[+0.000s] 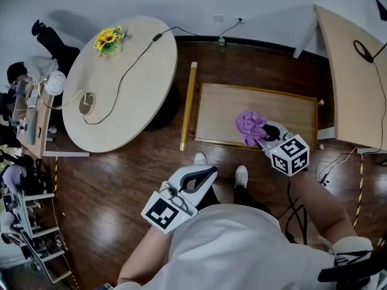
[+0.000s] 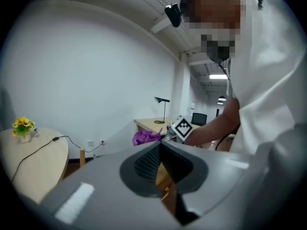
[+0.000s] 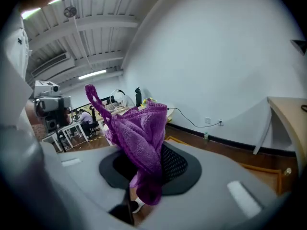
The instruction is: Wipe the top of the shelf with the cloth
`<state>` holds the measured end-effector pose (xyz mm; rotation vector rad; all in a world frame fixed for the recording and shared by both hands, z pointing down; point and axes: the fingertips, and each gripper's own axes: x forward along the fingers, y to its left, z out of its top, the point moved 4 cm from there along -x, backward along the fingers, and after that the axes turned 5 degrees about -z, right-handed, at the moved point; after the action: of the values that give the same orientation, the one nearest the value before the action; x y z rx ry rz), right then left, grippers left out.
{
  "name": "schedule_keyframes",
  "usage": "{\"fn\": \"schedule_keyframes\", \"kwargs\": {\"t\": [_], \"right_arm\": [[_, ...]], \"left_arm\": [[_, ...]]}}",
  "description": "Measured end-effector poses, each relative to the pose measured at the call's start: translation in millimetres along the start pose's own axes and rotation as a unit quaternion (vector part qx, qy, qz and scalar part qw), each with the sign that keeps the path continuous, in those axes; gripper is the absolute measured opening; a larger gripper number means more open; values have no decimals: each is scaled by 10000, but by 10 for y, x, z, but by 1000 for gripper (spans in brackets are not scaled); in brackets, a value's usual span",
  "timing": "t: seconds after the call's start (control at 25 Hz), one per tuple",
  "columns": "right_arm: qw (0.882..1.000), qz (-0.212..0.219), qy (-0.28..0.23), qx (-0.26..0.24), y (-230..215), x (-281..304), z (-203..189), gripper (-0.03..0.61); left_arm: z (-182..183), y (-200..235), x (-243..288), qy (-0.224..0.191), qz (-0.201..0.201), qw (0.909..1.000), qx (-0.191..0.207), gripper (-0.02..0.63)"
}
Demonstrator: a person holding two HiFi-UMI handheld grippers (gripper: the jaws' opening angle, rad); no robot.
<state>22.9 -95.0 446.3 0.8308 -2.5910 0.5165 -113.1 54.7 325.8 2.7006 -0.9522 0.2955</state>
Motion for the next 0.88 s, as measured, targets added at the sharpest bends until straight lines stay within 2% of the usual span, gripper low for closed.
{"fn": "schedule_keyframes", "kwargs": {"t": [0.12, 0.24, 0.48, 0.72, 0.88], "right_arm": [[9995, -47, 78, 312, -75, 593, 53, 101], [9958, -150, 252, 872, -135, 1137, -32, 101], [9839, -192, 659, 1650, -275, 2251, -312, 101], [9731, -359, 893, 2092, -391, 2949, -476, 101], [9667, -240, 1072, 2313, -424, 3273, -524, 101]], "left_arm": [[28, 230, -27, 34, -120, 9998, 132, 18], [80, 431, -104, 152, -298, 9991, 254, 18], [105, 952, -258, 251, -374, 9988, 176, 18], [125, 1289, -337, 420, -620, 9966, 348, 18], [69, 1421, -372, 575, -656, 9958, 287, 18]]}}
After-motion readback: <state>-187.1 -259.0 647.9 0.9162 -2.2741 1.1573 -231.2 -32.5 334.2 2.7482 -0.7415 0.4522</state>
